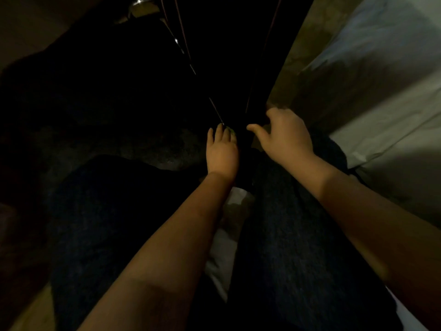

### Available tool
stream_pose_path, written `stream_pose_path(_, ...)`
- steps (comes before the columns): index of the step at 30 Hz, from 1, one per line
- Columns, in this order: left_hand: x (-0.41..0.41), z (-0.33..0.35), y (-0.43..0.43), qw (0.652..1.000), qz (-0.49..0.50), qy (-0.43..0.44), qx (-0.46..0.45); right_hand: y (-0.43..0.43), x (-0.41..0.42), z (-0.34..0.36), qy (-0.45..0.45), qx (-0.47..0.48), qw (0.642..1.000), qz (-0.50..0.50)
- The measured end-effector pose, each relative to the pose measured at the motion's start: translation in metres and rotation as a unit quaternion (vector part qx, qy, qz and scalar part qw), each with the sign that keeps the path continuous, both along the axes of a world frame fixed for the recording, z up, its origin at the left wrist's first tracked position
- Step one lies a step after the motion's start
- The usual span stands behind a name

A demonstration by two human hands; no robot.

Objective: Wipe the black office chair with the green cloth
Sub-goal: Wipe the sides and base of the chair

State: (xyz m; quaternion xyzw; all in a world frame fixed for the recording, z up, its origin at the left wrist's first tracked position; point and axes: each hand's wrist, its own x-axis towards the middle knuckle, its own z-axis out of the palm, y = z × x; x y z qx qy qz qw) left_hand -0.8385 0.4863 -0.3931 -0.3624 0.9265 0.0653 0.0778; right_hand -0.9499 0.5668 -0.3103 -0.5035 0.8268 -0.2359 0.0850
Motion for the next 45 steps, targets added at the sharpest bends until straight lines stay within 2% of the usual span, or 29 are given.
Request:
stream_pose_path(6,-0.009,0.002,-0.008,0.99,0.062,0.116,0.039,-0.009,-0.006,-0.003,-0.025,-0.033,0.999,-0.017)
stream_pose_path(11,-0.011,0.007,0.002,0.977,0.114,0.175,0.052,-0.01,-0.008,-0.006,-0.038,-0.046,0.998,-0.014)
stream_pose_path(13,-0.013,0.013,0.011,0.958,0.156,0.231,0.068,-0.01,-0.009,-0.007,-0.041,-0.046,0.998,-0.016)
stream_pose_path(17,-0.021,0.031,0.021,0.896,0.257,0.334,0.14,-0.01,-0.009,-0.009,-0.048,-0.042,0.998,-0.019)
stream_pose_path(22,-0.021,0.042,0.023,0.859,0.277,0.407,0.142,-0.012,-0.01,-0.009,-0.05,-0.037,0.998,-0.019)
stream_pose_path(26,-0.017,0.042,0.015,0.856,0.31,0.401,0.102,-0.013,-0.01,-0.01,-0.042,-0.029,0.998,-0.024)
stream_pose_path(29,-0.016,0.044,0.005,0.836,0.341,0.41,0.131,-0.013,-0.009,-0.011,-0.038,-0.028,0.999,-0.027)
stream_pose_path(36,-0.022,0.048,0.012,0.854,0.291,0.404,0.151,-0.015,-0.01,-0.016,-0.031,-0.039,0.998,-0.04)
stream_pose_path(41,-0.027,0.043,0.013,0.848,0.296,0.357,0.256,-0.014,-0.009,-0.015,-0.05,-0.039,0.998,-0.029)
stream_pose_path(43,-0.03,0.039,0.012,0.825,0.311,0.347,0.319,-0.014,-0.008,-0.014,-0.048,-0.04,0.998,-0.029)
stream_pose_path(45,-0.032,0.038,0.009,0.785,0.334,0.35,0.387,-0.014,-0.008,-0.014,-0.053,-0.041,0.997,-0.026)
